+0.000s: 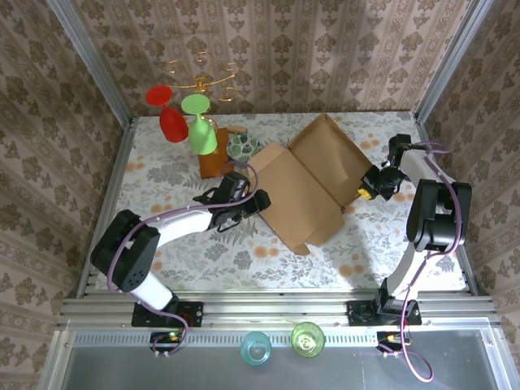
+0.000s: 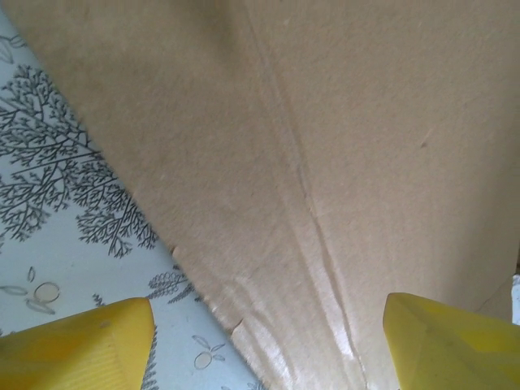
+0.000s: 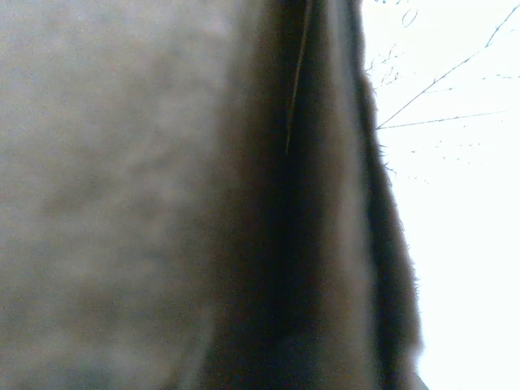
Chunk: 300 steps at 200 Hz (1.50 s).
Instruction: Fold the paper box
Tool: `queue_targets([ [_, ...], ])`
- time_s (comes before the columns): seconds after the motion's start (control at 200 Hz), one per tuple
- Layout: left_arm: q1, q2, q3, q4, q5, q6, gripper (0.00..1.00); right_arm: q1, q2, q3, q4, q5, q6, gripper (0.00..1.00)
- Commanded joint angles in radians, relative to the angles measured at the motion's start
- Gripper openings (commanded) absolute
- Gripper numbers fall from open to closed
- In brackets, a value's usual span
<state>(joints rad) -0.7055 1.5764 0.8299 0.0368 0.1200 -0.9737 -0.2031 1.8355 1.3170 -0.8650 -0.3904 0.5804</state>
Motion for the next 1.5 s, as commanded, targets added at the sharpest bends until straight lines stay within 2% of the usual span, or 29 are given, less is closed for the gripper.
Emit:
queue_targets([
  [0.0, 0.003, 0.006, -0.044, 0.160, -0.002, -0.041, 0.74, -0.003, 0.014, -0.007, -0.030, -0.040, 0.009, 0.00],
  [0.125, 0.004, 0.071, -0.072, 0.302, 0.002, -0.074, 0.66, -0.004, 0.018, -0.012, -0.024, -0.045, 0.014, 0.00],
  [0.21, 0.005, 0.103, -0.056, 0.335, -0.002, -0.096, 0.52, -0.004, 0.019, -0.015, -0.025, -0.041, 0.013, 0.00],
  [0.345, -0.008, 0.081, 0.034, 0.183, -0.045, -0.062, 0.29, -0.001, 0.011, -0.019, -0.035, -0.015, 0.018, 0.00],
  [0.435, -0.026, 0.044, 0.115, 0.020, -0.091, -0.020, 0.09, 0.004, 0.006, -0.024, -0.052, 0.030, 0.035, 0.00],
  [0.51, -0.046, 0.019, 0.200, -0.135, -0.140, 0.014, 0.00, 0.017, -0.004, -0.041, -0.047, 0.063, 0.062, 0.00],
  [0.57, -0.060, 0.016, 0.269, -0.256, -0.168, 0.035, 0.00, 0.031, -0.015, -0.062, -0.038, 0.082, 0.090, 0.00],
  [0.62, -0.068, 0.025, 0.324, -0.349, -0.182, 0.051, 0.00, 0.045, -0.025, -0.080, -0.025, 0.094, 0.117, 0.04],
  [0.66, -0.073, 0.035, 0.368, -0.414, -0.191, 0.068, 0.00, 0.057, -0.031, -0.091, -0.018, 0.101, 0.142, 0.11],
  [0.77, -0.082, 0.061, 0.487, -0.575, -0.216, 0.130, 0.00, 0.092, -0.069, -0.112, -0.015, 0.107, 0.214, 0.42],
  [0.835, -0.082, 0.089, 0.581, -0.689, -0.232, 0.178, 0.00, 0.128, -0.113, -0.109, -0.023, 0.120, 0.251, 0.55],
  [0.9, -0.082, 0.111, 0.666, -0.777, -0.249, 0.240, 0.00, 0.172, -0.167, -0.087, -0.046, 0.135, 0.277, 0.64],
  [1.03, -0.082, 0.182, 0.855, -0.956, -0.266, 0.387, 0.00, 0.262, -0.255, -0.046, -0.107, 0.154, 0.313, 0.75],
  [1.115, -0.082, 0.228, 0.957, -1.053, -0.297, 0.467, 0.00, 0.296, -0.304, -0.048, -0.130, 0.159, 0.317, 0.78],
  [1.235, -0.083, 0.277, 1.066, -1.143, -0.365, 0.558, 0.00, 0.302, -0.369, -0.065, -0.133, 0.127, 0.289, 0.77],
  [1.335, -0.089, 0.305, 1.137, -1.177, -0.441, 0.644, 0.00, 0.303, -0.431, -0.054, -0.093, 0.115, 0.215, 0.68],
  [1.495, -0.124, 0.360, 1.268, -1.189, -0.575, 0.852, 0.00, 0.303, -0.500, -0.054, 0.103, 0.039, 0.004, 0.57],
])
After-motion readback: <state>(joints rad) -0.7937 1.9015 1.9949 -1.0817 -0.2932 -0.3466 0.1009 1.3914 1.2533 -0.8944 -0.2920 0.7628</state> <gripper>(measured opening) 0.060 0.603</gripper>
